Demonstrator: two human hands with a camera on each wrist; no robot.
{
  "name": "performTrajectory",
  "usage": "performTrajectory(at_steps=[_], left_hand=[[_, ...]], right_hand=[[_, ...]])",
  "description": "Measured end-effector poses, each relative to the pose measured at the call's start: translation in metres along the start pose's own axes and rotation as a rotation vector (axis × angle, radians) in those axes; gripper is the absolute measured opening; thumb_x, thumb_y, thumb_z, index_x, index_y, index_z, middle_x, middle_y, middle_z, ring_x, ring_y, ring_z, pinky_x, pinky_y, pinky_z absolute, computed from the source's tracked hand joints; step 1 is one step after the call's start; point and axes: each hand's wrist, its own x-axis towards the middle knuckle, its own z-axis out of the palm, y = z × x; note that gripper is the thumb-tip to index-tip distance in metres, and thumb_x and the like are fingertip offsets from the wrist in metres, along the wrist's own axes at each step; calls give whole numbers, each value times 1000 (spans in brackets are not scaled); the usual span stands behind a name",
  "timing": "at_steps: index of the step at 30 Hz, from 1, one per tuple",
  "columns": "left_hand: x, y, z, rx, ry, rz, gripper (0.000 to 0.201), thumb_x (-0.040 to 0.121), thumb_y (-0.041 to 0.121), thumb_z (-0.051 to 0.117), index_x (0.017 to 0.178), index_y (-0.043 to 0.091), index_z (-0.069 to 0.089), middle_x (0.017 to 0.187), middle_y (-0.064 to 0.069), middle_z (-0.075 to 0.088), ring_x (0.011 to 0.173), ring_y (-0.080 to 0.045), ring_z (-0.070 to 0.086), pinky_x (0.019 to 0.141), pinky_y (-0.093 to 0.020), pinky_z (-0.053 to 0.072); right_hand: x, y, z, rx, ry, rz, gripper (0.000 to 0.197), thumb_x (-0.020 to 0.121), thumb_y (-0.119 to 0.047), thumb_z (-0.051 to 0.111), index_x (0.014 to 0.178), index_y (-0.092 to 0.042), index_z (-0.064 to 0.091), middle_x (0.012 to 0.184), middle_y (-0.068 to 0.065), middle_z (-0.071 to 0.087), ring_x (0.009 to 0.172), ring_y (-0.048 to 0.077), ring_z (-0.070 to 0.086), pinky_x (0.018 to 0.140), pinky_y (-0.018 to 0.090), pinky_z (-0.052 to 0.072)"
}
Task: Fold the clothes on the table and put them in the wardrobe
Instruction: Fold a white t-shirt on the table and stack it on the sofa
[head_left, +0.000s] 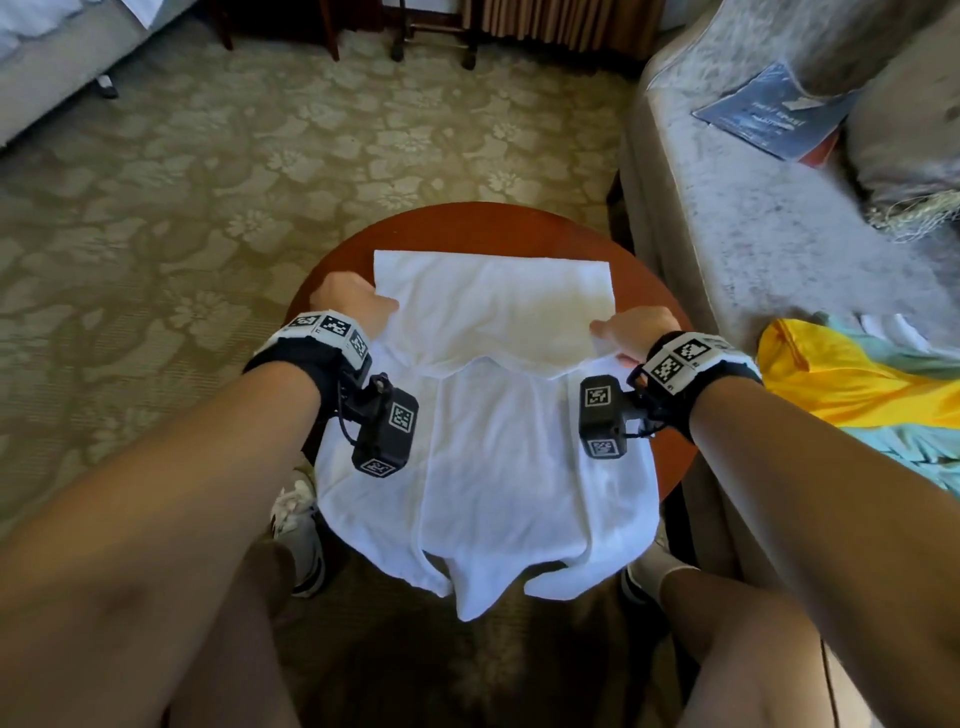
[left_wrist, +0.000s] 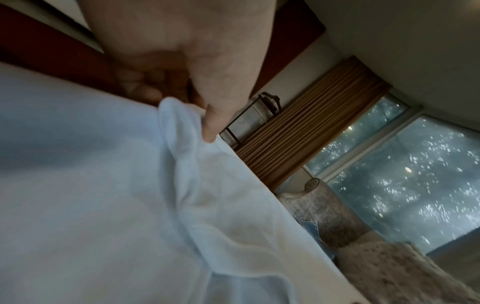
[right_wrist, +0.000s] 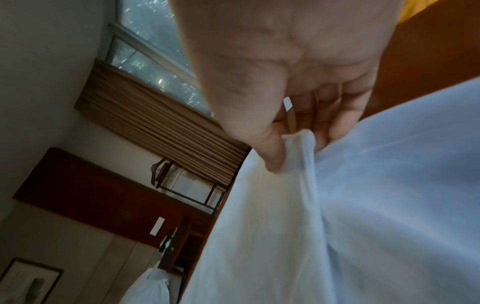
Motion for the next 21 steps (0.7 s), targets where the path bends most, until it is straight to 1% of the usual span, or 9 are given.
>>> performTrajectory(at_steps=[2, 4, 5, 9, 13, 15, 17, 19, 21], left_hand=[[3, -2, -3, -120, 26, 46, 28, 82, 17, 71, 60, 19, 54, 72, -4, 61, 76, -28, 63, 72, -33, 55], [6, -6, -6, -169, 37, 65, 29, 85, 18, 70, 62, 20, 53, 79, -6, 61, 79, -28, 60, 80, -35, 54], [6, -6, -7, -176, 44, 72, 32, 87, 17, 67, 61, 20, 49, 77, -7, 57, 75, -26, 56, 77, -36, 52], [-1, -6, -4, -259, -20, -19, 37, 93, 12, 60, 63, 15, 38, 68, -6, 44, 67, -26, 60, 62, -42, 59], [-6, -17, -2, -18, -98, -92, 36, 84, 7, 62, 54, 10, 41, 55, -9, 47, 63, -33, 65, 58, -42, 59], [-9, -16, -5, 130, -60, -67, 28, 77, 9, 62, 56, 10, 45, 56, -8, 48, 57, -29, 58, 52, -29, 49], [-11, -8, -10, 191, -68, -32, 28, 74, 12, 63, 56, 13, 41, 56, -4, 40, 54, -25, 46, 48, -25, 36], [-8, 0, -11, 194, -139, -20, 36, 73, 19, 66, 54, 15, 35, 53, -2, 34, 47, -21, 37, 48, -24, 29], [-3, 5, -9, 205, -159, -17, 41, 76, 26, 67, 54, 16, 34, 52, 0, 32, 45, -19, 34, 48, -23, 27]], right_hand=[[-2, -2, -5, -101, 39, -61, 24, 95, -7, 52, 118, -8, 54, 69, -1, 45, 59, 19, 46, 66, 31, 48], [-6, -8, -9, 94, 64, -14, 21, 92, -5, 53, 112, -6, 60, 71, 2, 51, 59, 18, 51, 55, 27, 48], [-3, -7, -10, 213, 77, -42, 17, 92, -7, 56, 108, -3, 61, 74, 3, 55, 61, 17, 56, 53, 26, 52], [-3, 9, -9, 248, 52, 64, 10, 95, -5, 57, 86, -3, 59, 76, 2, 64, 68, 16, 64, 79, 29, 59], [1, 26, -6, 174, -34, 11, 9, 90, -9, 63, 91, -11, 54, 87, 1, 57, 72, 15, 59, 53, 17, 52], [1, 28, -8, 92, 25, 38, 17, 82, -14, 71, 83, -5, 57, 90, 8, 63, 79, 24, 64, 69, 31, 59], [-3, 24, -12, 42, 35, 51, 18, 82, -17, 71, 79, -7, 56, 88, 11, 62, 85, 33, 63, 79, 42, 55], [0, 20, -13, 45, 28, 27, 19, 83, -19, 70, 95, -7, 62, 98, 12, 64, 95, 33, 62, 81, 42, 52], [8, 18, -11, 5, 37, -11, 40, 82, -26, 73, 116, -7, 64, 116, 15, 66, 108, 34, 63, 91, 43, 53]])
